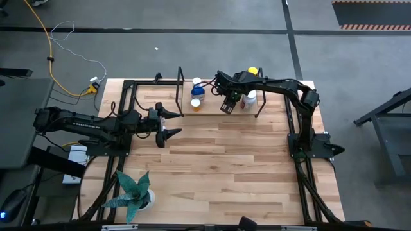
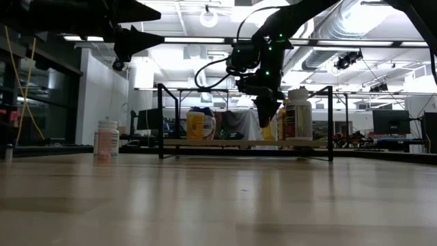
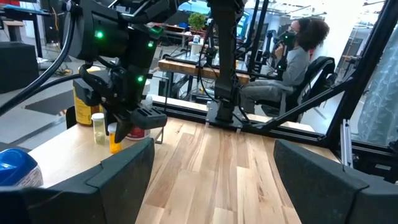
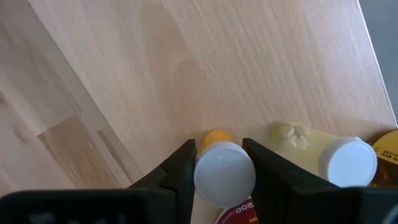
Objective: Pick and place medicine bottles onto shelf by color
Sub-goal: Put the orange pill bottle on the shelf, then put the small pink pill bottle on the shelf
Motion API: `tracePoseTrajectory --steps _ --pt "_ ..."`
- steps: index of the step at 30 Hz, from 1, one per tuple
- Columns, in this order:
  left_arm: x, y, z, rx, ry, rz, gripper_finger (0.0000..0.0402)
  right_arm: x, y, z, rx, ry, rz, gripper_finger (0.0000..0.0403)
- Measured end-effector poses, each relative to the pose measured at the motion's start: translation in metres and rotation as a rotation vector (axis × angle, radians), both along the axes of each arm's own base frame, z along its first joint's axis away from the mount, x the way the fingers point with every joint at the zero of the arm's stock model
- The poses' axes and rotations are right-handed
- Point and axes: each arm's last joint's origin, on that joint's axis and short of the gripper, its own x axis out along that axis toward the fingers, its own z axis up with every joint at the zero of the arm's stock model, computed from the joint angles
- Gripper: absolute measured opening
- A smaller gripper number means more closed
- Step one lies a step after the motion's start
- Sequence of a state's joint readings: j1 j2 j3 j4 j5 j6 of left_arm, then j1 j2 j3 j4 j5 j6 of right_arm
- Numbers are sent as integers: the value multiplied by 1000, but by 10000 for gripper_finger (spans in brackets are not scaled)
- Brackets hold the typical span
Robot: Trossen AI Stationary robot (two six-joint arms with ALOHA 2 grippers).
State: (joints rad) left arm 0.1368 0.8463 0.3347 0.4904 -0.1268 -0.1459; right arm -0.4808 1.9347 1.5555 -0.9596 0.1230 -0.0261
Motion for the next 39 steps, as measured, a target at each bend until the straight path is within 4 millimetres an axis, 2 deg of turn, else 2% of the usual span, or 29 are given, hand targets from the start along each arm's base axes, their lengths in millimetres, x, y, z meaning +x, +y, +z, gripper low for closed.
tracePoseTrajectory --steps 4,14,20,23,27,32,34,39 --pt "0 0 0 0 0 0 321 0 0 0 1 -2 -8 135" --pt "0 0 0 0 0 0 321 -1 -3 2 -59 29 -16 234" --pt "0 0 0 1 0 0 321 7 -8 27 -104 -35 18 254" --pt "0 0 0 18 6 13 321 11 -3 45 -116 -100 56 255" --pt "0 1 -2 16 29 49 321 13 15 63 -55 -209 134 255" --pt "0 1 -3 13 39 38 321 15 54 79 -55 -391 273 255" --pt "0 1 -4 13 42 36 321 13 74 78 -72 -477 329 255" --pt "0 1 -4 -3 45 34 321 -12 126 64 -122 -743 422 255"
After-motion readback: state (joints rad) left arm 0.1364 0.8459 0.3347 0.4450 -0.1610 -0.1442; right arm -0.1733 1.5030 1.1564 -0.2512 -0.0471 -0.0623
